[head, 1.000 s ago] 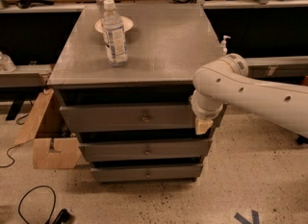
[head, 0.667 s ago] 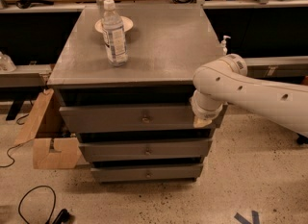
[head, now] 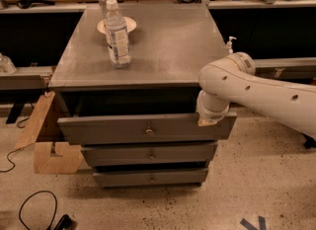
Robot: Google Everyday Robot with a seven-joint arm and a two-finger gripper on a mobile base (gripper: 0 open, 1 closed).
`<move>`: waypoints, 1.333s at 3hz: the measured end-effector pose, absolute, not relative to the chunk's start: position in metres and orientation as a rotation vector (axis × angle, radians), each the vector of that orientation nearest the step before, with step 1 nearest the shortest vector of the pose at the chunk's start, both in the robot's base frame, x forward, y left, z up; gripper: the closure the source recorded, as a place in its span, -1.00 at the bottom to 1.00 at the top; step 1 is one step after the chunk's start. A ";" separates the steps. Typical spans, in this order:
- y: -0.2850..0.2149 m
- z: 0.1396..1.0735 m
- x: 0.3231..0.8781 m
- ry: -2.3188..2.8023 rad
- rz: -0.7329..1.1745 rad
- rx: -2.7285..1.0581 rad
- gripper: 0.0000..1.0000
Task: Open top drawer
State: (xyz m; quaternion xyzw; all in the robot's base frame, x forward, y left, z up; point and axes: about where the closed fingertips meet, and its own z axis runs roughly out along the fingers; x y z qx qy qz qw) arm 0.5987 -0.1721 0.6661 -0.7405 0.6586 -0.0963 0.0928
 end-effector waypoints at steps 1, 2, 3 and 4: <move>-0.172 0.672 0.599 1.955 -0.286 -2.198 1.00; -0.175 0.676 0.583 1.978 -0.285 -2.177 1.00; -0.174 0.676 0.583 1.978 -0.285 -2.177 1.00; -0.178 0.682 0.551 2.022 -0.278 -2.139 1.00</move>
Offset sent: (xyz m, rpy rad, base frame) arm -0.2986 -0.0493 0.0817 0.0756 -0.0074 -0.3791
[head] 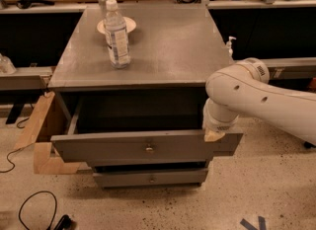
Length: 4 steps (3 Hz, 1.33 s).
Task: Open top drawer
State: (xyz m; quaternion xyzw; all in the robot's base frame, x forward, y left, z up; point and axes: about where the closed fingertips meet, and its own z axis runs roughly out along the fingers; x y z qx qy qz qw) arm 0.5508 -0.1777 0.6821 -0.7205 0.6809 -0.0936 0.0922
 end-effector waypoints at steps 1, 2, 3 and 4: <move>-0.178 0.682 0.551 2.022 -0.278 -2.139 1.00; -0.181 0.689 0.512 2.074 -0.260 -2.094 1.00; -0.181 0.689 0.510 2.077 -0.258 -2.091 1.00; -0.182 0.699 0.444 2.152 -0.217 -2.015 1.00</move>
Offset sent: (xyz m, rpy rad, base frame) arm -0.2823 -0.0195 0.0495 0.1019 0.0777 -0.3310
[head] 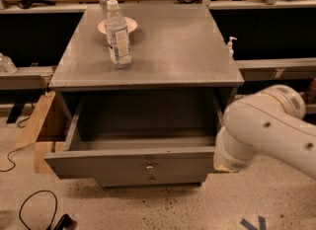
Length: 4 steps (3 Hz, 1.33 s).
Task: Open top drawer
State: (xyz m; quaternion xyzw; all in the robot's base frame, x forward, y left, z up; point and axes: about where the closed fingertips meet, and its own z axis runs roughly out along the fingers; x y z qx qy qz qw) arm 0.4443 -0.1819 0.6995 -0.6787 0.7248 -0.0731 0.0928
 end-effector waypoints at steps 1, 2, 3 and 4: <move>-0.180 0.711 0.372 2.223 -0.158 -1.932 1.00; -0.178 0.714 0.361 2.244 -0.134 -1.900 0.66; -0.178 0.713 0.360 2.244 -0.133 -1.901 0.20; -0.179 0.739 0.381 2.196 -0.202 -1.901 -0.26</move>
Offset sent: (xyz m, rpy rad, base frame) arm -0.0659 0.0018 0.0104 0.0378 0.0211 -0.0628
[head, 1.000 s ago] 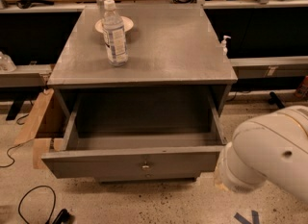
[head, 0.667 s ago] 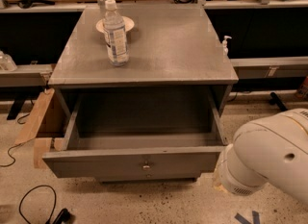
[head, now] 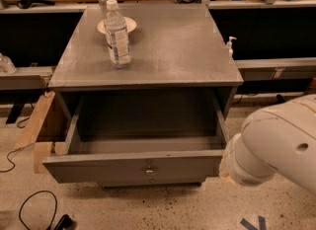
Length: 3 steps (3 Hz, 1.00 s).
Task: Open top drawer
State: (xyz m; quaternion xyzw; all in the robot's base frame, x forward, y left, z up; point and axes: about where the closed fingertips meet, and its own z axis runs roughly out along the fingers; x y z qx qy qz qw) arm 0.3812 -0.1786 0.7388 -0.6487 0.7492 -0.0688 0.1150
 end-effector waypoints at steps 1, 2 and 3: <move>-0.181 0.778 0.416 2.129 -0.291 -1.904 -0.33; -0.178 0.794 0.451 2.065 -0.299 -1.898 0.14; -0.165 0.787 0.480 1.999 -0.265 -1.921 0.60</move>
Offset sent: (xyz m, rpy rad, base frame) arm 0.1146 0.0058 0.0696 0.0337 -0.1667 0.0901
